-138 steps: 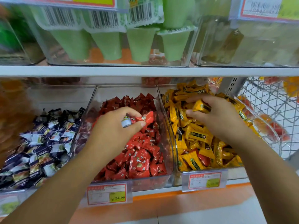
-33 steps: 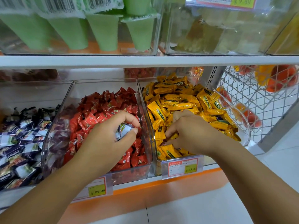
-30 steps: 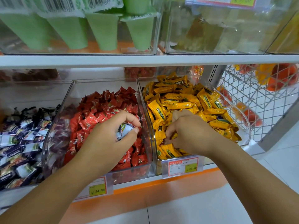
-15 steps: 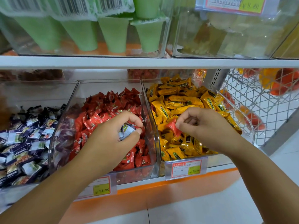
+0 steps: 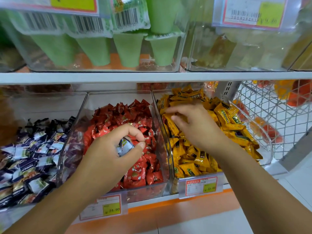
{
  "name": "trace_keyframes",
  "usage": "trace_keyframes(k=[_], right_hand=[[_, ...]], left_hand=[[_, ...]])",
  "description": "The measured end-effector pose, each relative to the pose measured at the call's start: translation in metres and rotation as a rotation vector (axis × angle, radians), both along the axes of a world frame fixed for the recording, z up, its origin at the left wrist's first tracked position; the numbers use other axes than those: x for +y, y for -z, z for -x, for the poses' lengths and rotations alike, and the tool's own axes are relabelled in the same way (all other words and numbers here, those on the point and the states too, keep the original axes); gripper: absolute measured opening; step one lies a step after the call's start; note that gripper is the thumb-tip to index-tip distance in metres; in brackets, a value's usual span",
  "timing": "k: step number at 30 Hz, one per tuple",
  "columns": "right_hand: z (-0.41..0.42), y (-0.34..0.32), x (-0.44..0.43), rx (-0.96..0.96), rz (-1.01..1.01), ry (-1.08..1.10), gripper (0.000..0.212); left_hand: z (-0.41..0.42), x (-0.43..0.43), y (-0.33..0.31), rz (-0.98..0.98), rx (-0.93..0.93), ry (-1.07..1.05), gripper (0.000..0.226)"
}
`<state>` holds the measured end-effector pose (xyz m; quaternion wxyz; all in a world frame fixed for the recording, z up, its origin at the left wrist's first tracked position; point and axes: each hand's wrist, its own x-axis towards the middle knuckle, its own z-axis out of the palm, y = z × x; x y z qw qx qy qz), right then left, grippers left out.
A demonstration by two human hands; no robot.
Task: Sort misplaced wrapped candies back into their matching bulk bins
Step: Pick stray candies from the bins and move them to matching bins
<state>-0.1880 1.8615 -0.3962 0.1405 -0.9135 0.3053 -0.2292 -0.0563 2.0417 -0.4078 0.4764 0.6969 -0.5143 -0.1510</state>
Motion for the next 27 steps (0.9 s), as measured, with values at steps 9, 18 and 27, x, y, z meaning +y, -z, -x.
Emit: trace_keyframes(k=[9,18,27], right_hand=[[-0.001,0.017,-0.006,0.25,0.196,0.073,0.032],[-0.014,0.029,-0.008,0.182,0.311,0.145,0.027],[0.0,0.004,-0.01,-0.417,-0.157,0.159,0.009]], left_hand=[[0.001,-0.008,0.002,-0.024,-0.044,-0.003,0.007],[-0.002,-0.006,0.004,-0.041,-0.038,-0.002,0.007],[-0.005,-0.005,0.003,-0.021,-0.012,-0.006,0.006]])
